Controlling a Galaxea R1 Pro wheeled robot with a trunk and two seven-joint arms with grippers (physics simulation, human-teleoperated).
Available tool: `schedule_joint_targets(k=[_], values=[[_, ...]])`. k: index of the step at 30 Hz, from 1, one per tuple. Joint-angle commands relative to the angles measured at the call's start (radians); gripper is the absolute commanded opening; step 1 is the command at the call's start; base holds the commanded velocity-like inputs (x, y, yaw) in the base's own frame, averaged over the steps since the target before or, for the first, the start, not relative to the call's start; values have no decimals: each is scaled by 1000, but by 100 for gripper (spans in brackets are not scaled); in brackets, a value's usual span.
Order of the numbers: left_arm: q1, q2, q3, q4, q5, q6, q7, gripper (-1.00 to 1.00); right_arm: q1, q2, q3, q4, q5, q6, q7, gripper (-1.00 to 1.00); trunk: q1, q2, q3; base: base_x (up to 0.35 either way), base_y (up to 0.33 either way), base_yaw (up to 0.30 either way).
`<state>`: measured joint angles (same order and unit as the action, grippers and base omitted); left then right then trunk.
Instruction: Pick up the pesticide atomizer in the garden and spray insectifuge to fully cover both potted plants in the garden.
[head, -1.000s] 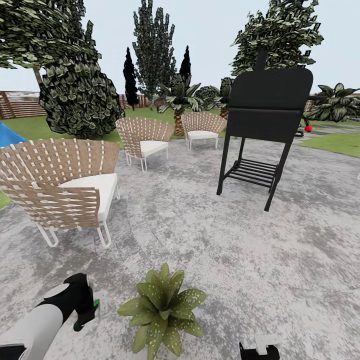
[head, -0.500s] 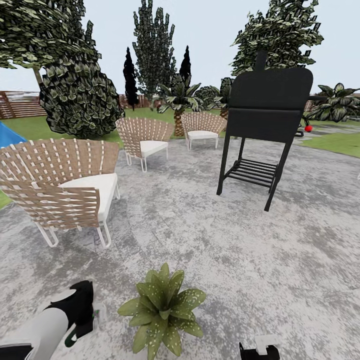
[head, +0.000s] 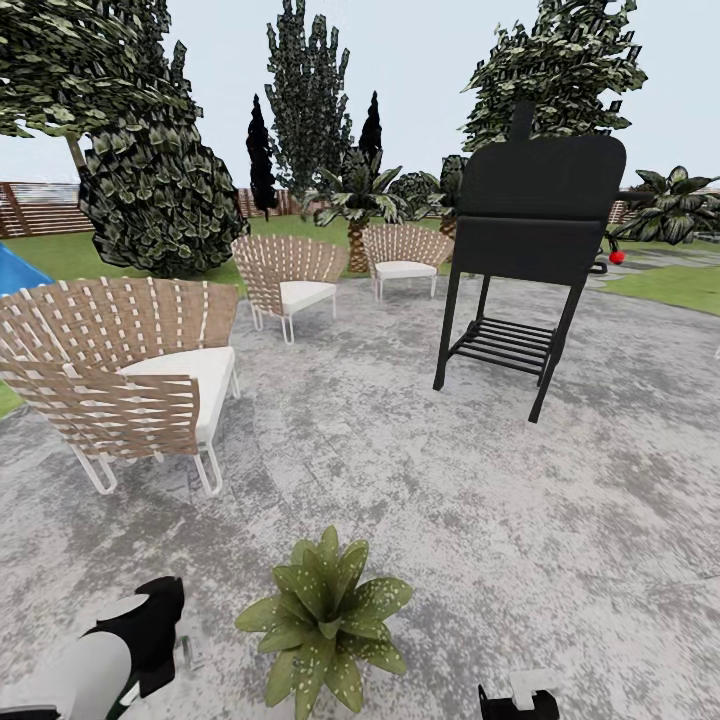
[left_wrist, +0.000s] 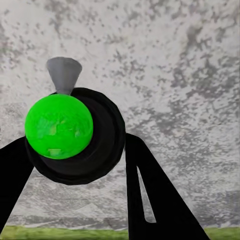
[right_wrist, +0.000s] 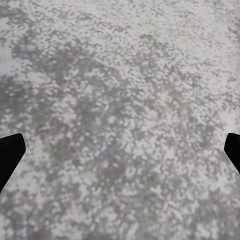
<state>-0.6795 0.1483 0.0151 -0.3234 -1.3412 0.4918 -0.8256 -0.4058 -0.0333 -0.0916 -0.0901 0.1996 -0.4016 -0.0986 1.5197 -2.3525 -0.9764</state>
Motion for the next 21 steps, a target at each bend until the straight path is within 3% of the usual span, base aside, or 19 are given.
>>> schedule_joint_targets(k=[1, 6, 14, 21], values=[[0, 5, 2, -3, -1, 7, -5, -100, -1, 0, -8, 1, 11, -3, -3, 100, 0, 0, -1, 0, 0, 0], [0, -9, 5, -78, 2, 27, -7, -100, -1, 0, -8, 1, 11, -3, -3, 100, 0, 0, -1, 0, 0, 0], [13, -15, 13, -70, 16, 22, 0, -100, -1, 0, -8, 1, 11, -3, -3, 100, 0, 0, -1, 0, 0, 0], [13, -60, 16, -75, 20, 18, 0, -100, -1, 0, -8, 1, 11, -3, -2, 100, 0, 0, -1, 0, 0, 0]])
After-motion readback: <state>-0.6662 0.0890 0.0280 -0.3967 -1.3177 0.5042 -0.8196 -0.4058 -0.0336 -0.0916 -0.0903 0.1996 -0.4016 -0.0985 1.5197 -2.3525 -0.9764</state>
